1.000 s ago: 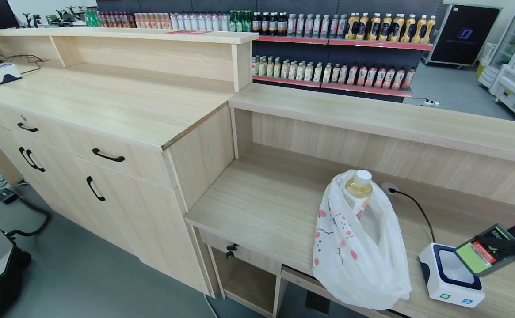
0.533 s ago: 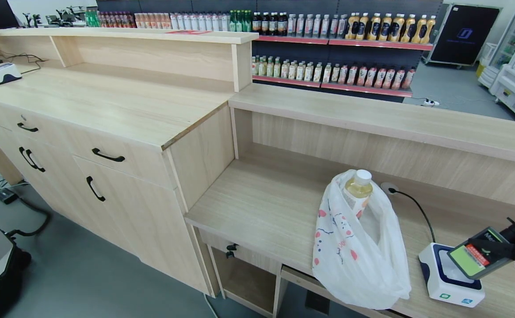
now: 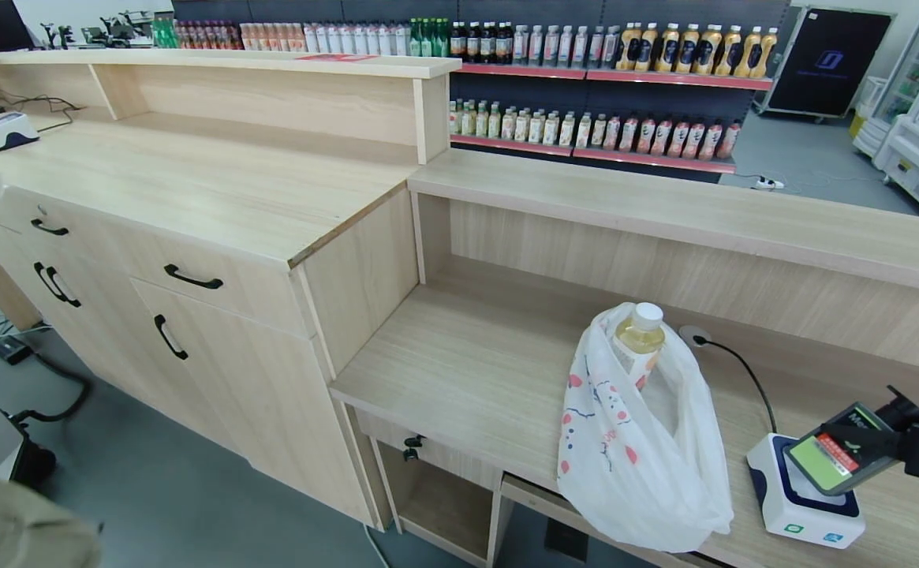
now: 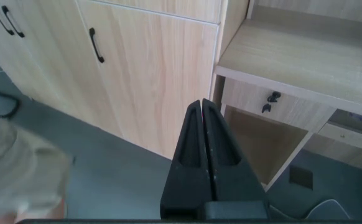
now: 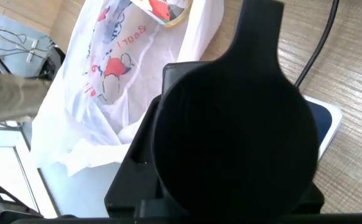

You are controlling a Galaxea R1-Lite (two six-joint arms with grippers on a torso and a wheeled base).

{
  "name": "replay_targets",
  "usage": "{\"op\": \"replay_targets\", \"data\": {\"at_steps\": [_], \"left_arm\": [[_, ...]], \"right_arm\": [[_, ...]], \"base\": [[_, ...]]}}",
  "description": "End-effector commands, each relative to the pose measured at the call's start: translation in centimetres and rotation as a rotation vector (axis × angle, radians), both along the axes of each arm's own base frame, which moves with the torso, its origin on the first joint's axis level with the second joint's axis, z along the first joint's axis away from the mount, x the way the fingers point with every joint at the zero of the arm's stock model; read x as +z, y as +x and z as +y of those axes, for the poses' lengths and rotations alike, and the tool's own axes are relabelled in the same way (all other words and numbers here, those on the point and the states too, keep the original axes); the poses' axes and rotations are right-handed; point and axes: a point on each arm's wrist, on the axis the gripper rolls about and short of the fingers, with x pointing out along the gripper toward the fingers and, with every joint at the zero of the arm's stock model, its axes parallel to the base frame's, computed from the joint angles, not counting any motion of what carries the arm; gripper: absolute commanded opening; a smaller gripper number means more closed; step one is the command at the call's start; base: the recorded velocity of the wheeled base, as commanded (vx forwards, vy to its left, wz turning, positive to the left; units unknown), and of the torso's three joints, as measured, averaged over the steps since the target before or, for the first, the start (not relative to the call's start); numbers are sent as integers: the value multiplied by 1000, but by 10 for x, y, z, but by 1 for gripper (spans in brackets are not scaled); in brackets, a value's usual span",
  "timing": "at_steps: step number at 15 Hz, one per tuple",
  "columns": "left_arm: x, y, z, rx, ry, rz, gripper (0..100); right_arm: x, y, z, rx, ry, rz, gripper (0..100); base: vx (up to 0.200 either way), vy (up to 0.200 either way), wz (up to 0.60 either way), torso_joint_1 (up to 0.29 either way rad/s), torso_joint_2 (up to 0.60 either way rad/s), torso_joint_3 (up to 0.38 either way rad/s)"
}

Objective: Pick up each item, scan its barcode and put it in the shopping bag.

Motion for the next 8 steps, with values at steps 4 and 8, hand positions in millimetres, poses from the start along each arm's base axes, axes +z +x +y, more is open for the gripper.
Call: {"op": "replay_targets", "data": {"at_steps": [4, 8], "left_arm": [[0, 0, 0, 2, 0, 0, 0], [0, 0, 0, 1, 0, 0, 0]], "right_arm": [[2, 1, -1, 1, -7, -10, 0], [4, 1, -1, 0, -13, -17, 0]], "base": [[0, 0, 0, 0, 0, 0], [0, 0, 0, 0, 0, 0]]}}
